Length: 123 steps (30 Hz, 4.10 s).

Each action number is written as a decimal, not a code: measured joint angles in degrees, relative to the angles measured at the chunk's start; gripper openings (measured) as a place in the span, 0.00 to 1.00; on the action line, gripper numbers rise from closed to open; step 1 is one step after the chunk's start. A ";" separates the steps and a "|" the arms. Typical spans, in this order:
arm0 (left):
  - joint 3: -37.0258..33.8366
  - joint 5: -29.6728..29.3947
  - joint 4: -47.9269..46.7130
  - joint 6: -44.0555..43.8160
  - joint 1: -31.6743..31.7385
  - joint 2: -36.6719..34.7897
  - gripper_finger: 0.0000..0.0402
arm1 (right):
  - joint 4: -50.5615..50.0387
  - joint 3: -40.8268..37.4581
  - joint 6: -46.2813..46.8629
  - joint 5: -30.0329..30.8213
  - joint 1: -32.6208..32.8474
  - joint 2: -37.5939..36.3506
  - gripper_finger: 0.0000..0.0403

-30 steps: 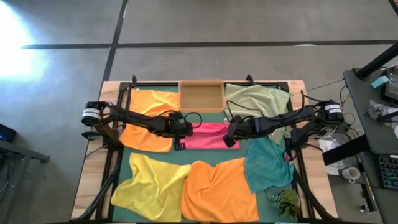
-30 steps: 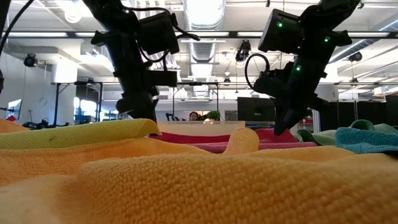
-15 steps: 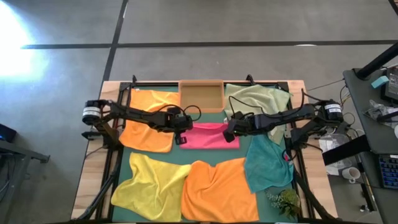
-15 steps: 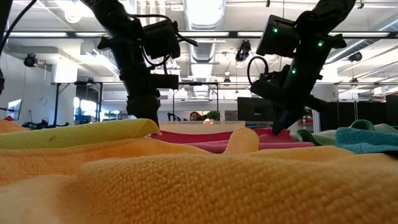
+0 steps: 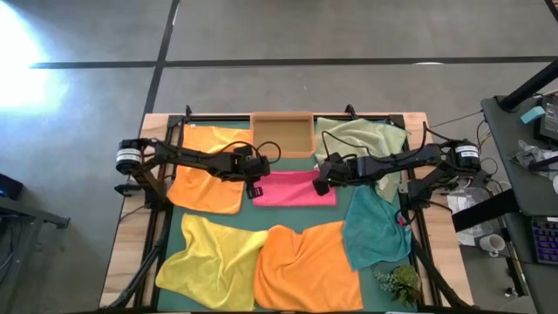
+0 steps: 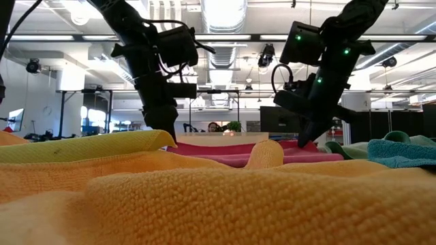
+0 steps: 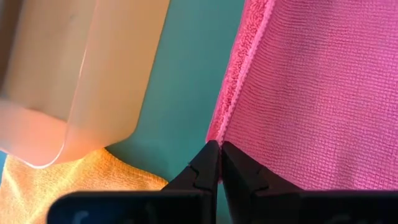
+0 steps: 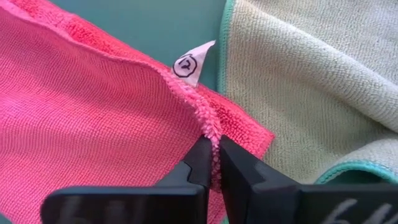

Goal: Fold microfiber towels
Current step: Fold the pink towel

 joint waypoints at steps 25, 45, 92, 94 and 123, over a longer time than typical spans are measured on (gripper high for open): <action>3.91 0.55 -6.11 -5.75 0.30 -1.32 0.37 | -5.60 0.05 -8.97 -0.90 -0.85 -11.48 0.38; 1.79 15.96 4.79 -21.80 -6.94 -2.86 0.39 | -6.02 -0.14 -20.30 -23.38 -0.83 -7.11 0.21; -3.96 8.19 3.11 -17.75 -7.06 2.41 0.00 | -3.02 0.32 -19.59 -20.94 -0.96 -13.86 0.05; -3.20 4.52 -2.74 -16.00 -6.86 2.11 0.00 | -3.05 0.32 -19.57 -20.85 -0.96 -13.86 0.05; 12.19 -1.88 -8.94 -10.67 -6.05 -7.01 0.18 | 0.31 0.32 -23.80 -21.51 -4.43 -13.55 0.05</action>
